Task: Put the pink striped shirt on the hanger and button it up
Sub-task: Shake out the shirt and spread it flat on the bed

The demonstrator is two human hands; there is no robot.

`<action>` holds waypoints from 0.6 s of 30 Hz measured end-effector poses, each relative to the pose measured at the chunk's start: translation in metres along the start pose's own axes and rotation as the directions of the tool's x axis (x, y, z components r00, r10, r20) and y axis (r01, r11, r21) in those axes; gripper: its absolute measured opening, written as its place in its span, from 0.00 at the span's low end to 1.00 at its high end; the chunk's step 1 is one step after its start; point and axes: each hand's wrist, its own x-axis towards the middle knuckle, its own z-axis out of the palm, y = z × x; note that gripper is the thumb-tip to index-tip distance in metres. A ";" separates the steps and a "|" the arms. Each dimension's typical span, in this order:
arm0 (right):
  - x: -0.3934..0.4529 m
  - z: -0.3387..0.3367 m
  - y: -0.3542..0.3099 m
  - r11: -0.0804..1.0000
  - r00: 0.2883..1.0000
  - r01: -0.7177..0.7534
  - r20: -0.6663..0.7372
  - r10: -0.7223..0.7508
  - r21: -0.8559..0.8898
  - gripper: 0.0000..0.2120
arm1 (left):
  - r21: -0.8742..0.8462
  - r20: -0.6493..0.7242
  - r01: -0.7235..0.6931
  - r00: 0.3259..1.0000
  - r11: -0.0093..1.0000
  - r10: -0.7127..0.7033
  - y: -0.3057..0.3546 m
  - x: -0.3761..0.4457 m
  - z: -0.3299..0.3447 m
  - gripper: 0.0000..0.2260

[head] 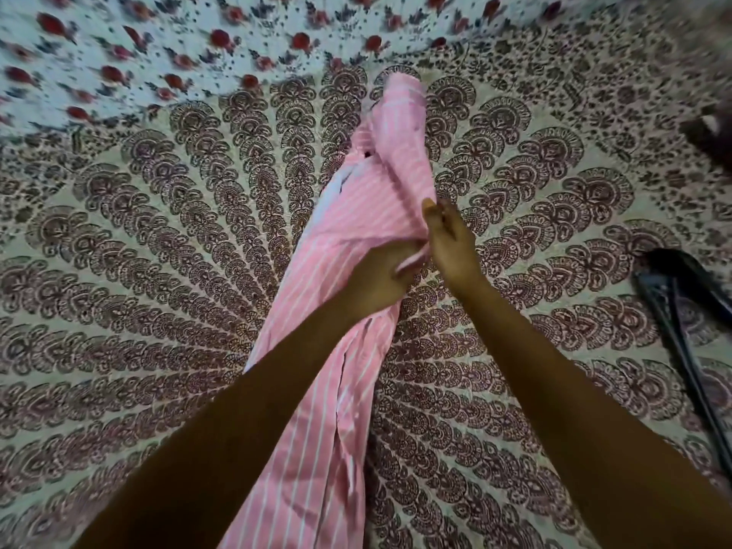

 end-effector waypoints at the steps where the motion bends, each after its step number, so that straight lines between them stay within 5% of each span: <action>1: 0.003 -0.003 -0.001 1.000 1.000 -0.015 -0.025 0.016 0.023 0.18 | -0.013 0.047 -0.023 0.999 1.000 0.023 0.003 -0.005 0.005 0.17; 6: 0.005 -0.023 0.003 0.984 0.980 -0.112 -0.150 0.133 0.138 0.10 | -0.158 0.250 0.001 0.968 0.987 0.039 0.021 -0.026 0.003 0.17; 10: -0.006 -0.051 -0.013 0.984 0.964 -0.050 -0.248 0.092 0.169 0.11 | -0.251 -0.021 0.108 0.993 0.962 -0.117 0.027 -0.017 -0.031 0.09; 13: -0.023 -0.076 -0.014 0.995 0.975 -0.038 -0.214 0.056 0.089 0.11 | -0.195 -0.273 0.221 0.924 0.956 -0.269 0.022 -0.004 -0.054 0.10; 18: -0.061 -0.123 0.029 0.973 0.952 -0.174 -0.278 0.127 -0.152 0.15 | 0.100 -0.333 0.295 0.910 0.950 -0.247 0.015 0.008 -0.050 0.09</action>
